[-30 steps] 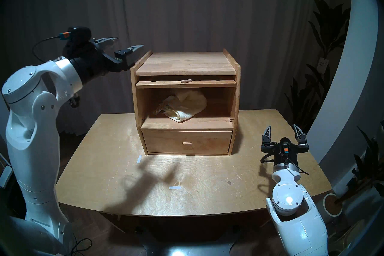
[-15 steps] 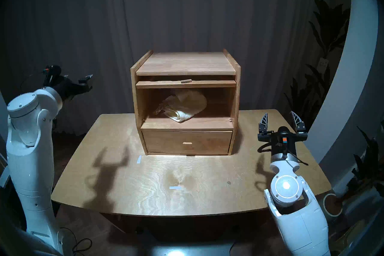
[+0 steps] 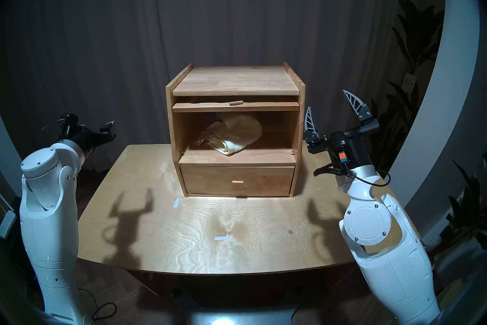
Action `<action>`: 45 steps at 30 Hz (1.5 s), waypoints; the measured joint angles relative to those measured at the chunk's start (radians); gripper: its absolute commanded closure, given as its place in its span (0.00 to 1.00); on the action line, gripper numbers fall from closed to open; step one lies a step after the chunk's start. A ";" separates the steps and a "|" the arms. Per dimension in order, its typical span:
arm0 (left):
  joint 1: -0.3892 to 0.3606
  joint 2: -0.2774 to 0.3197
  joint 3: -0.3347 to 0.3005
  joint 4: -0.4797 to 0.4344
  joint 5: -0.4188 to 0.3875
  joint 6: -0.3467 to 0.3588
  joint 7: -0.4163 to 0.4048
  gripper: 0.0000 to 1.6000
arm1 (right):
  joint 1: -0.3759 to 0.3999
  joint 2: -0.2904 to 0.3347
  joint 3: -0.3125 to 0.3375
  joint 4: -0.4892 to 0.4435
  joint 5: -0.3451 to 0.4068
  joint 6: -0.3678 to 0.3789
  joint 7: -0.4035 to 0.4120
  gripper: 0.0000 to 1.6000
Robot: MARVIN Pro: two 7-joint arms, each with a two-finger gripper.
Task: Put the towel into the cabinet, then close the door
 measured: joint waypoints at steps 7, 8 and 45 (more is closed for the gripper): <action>0.037 -0.039 -0.006 -0.003 0.007 -0.097 0.017 0.00 | 0.031 0.078 0.026 0.000 -0.132 -0.016 0.138 0.00; 0.042 -0.043 -0.006 -0.003 0.008 -0.109 0.019 0.00 | 0.037 0.087 0.026 0.003 -0.144 -0.017 0.155 0.00; 0.100 -0.099 0.019 0.097 0.074 -0.510 -0.001 0.00 | 0.404 0.057 -0.226 0.238 -0.382 -0.052 0.520 0.00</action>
